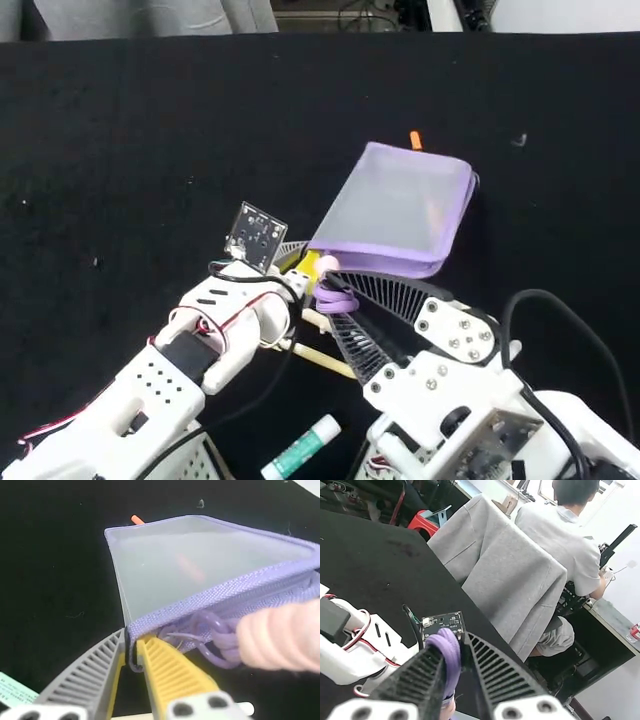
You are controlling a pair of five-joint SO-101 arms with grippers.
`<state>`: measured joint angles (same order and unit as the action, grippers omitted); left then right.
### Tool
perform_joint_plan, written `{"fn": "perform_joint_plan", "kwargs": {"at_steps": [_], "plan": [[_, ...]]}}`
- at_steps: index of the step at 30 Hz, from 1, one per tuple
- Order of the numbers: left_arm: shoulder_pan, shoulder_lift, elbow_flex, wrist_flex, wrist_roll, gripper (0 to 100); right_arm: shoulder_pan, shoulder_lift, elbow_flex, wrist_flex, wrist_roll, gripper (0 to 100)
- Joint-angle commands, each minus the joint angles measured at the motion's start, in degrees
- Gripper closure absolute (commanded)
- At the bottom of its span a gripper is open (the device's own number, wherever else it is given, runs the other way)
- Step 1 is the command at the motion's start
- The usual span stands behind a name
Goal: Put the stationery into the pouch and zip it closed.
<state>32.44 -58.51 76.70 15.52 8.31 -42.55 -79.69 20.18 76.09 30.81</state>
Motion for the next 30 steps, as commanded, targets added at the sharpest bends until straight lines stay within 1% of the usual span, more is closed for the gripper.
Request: {"fn": "perform_joint_plan", "kwargs": {"at_steps": [1, 3, 7, 12, 15, 20, 24, 30], "plan": [[-1.36, 0.44, -0.31, -0.88, 0.26, 97, -0.26, -0.92, -0.75, -0.09, 0.53, 98.7], [-1.8, 0.44, -0.31, -0.7, 0.18, 97, 2.11, -0.84, -0.84, -0.26, 0.53, 98.7], [-6.29, 0.44, -0.31, -0.62, 0.09, 97, 9.49, -0.4, -1.8, -0.44, 0.62, 98.7], [-11.03, 0.44, -0.4, 0.35, 0.09, 97, 15.12, -0.4, -4.35, 0.0, 0.62, 98.7], [-11.91, 0.44, -1.01, 2.2, 0.0, 97, 17.58, -0.4, -4.79, 0.0, 0.62, 98.7], [-11.82, 0.44, -1.01, 2.2, -3.43, 97, 22.07, -0.31, -5.67, -0.44, 0.62, 98.7], [-11.91, 0.44, -1.01, 2.2, -3.52, 97, 25.49, -0.31, -7.78, -0.35, 0.62, 98.7], [-16.92, 0.44, -2.24, 2.2, -3.52, 97, 31.56, 3.3, -9.36, -0.35, 2.2, 98.7]]}}
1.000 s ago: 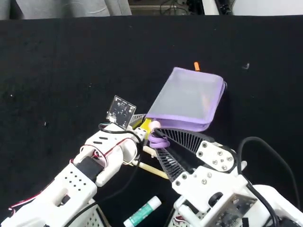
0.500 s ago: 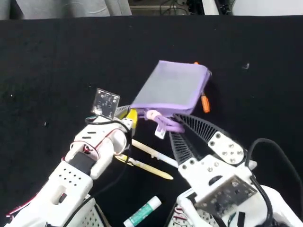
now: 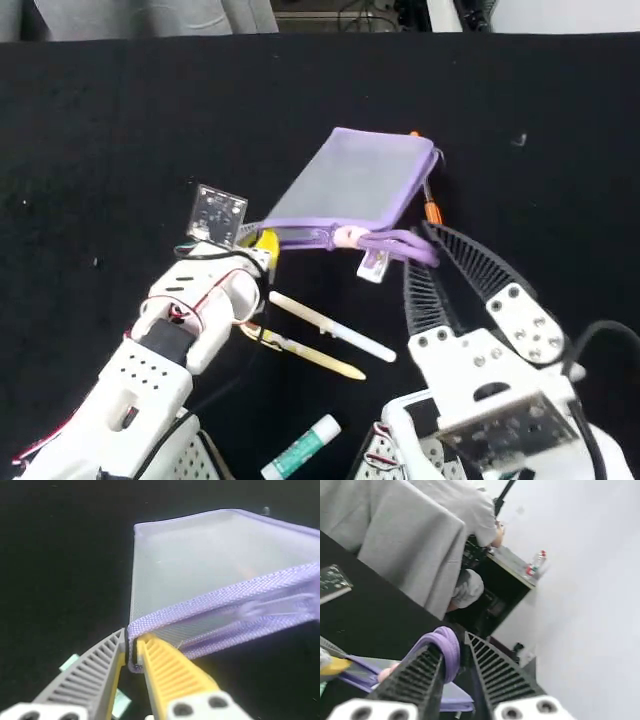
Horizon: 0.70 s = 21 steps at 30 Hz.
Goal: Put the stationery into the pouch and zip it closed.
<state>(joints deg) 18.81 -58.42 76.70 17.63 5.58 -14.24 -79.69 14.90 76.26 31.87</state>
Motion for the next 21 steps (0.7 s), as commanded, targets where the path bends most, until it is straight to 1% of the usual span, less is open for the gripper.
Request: {"fn": "perform_joint_plan", "kwargs": {"at_steps": [1, 6, 13, 21], "plan": [[-4.0, 0.35, -2.24, 0.09, -0.79, 97, 4.48, 4.62, -4.44, -0.53, 1.14, 98.7], [-4.7, 0.35, -2.24, 0.0, -0.79, 97, 11.34, 11.38, -7.87, -0.26, 0.97, 98.7], [-4.7, 0.35, -2.24, 0.0, -0.79, 97, 22.33, 15.78, -12.7, -0.18, 0.7, 98.7], [-4.7, 0.35, -2.24, 0.0, -0.79, 97, 29.01, 16.4, -13.49, -0.44, 0.62, 98.7]]}}
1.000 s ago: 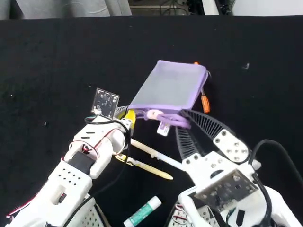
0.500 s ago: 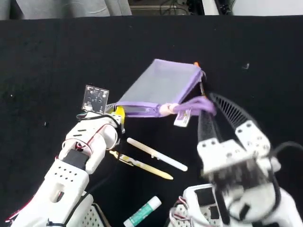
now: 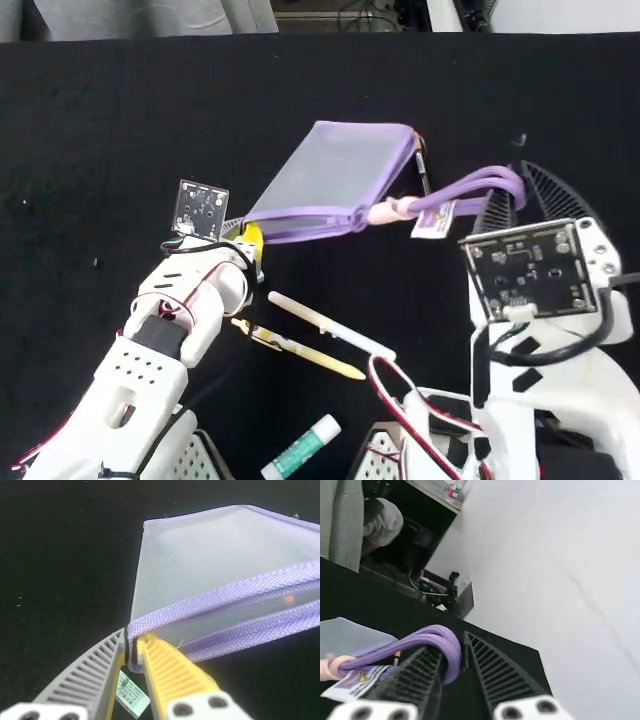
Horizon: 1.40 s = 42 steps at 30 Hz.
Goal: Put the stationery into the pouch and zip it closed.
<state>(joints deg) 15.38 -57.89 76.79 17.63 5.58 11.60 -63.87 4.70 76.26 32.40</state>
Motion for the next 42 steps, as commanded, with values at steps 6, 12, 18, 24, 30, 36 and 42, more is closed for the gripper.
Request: {"fn": "perform_joint_plan", "kwargs": {"at_steps": [6, 12, 18, 24, 30, 36, 42], "plan": [[-1.1, -0.18, -2.33, 0.0, -0.79, 97, 5.01, 0.57, -3.21, -0.18, 0.09, 98.7], [-0.75, -0.18, -2.24, 0.0, -0.35, 97, 0.79, 0.48, -3.3, 0.35, -1.93, 98.7], [-0.66, -0.18, -2.24, 0.0, -0.35, 97, -3.34, 0.57, -3.21, 1.14, -2.11, 98.7], [2.68, 0.0, -1.19, 0.09, -0.53, 80, -3.34, 0.48, -3.21, 1.14, -2.29, 98.7], [6.37, 0.44, -0.4, -0.7, -0.44, 79, -3.34, 0.22, -3.21, 1.49, -2.29, 98.7], [6.37, 0.53, 3.91, -9.05, -0.53, 79, -3.43, 0.22, -3.3, 1.76, -2.29, 98.7], [6.37, 0.53, 4.09, -10.64, 1.41, 79, -3.43, 0.13, -3.3, 1.76, -2.29, 98.7]]}}
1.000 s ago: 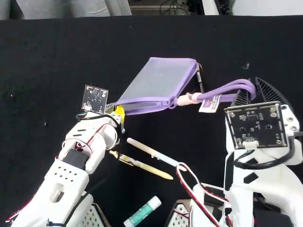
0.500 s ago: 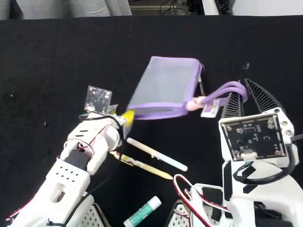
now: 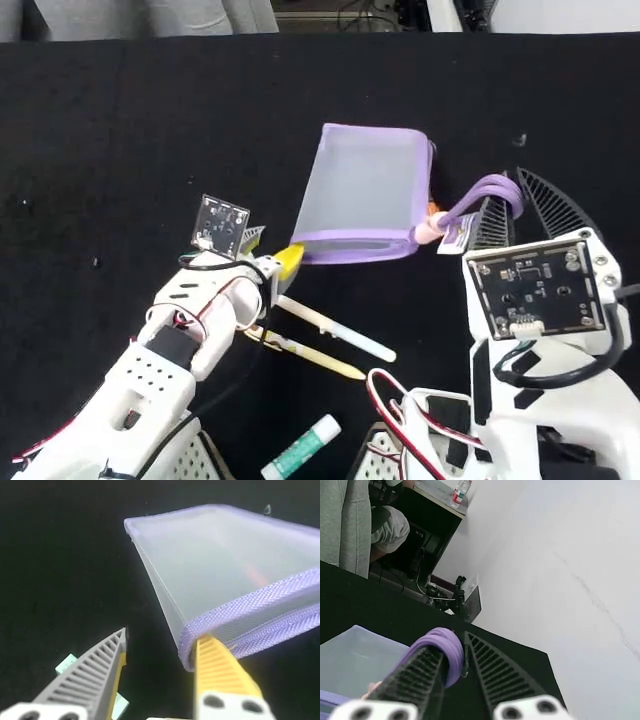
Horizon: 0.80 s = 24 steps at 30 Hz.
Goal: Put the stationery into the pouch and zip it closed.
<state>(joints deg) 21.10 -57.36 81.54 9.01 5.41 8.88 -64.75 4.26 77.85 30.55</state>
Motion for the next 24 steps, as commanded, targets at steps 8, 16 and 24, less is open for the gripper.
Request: {"fn": "perform_joint_plan", "kwargs": {"at_steps": [8, 16, 24], "plan": [[0.75, 4.92, -2.15, -7.65, 3.08, 79, -0.7, 1.01, -2.86, 0.09, -0.44, 98.7], [0.66, 23.12, -12.79, -9.93, 3.34, 79, -0.7, 1.01, -2.86, 0.0, -0.44, 98.7], [2.07, 26.2, -15.16, -16.62, 3.52, 79, -0.7, 1.01, -2.77, -0.09, -0.44, 98.7]]}}
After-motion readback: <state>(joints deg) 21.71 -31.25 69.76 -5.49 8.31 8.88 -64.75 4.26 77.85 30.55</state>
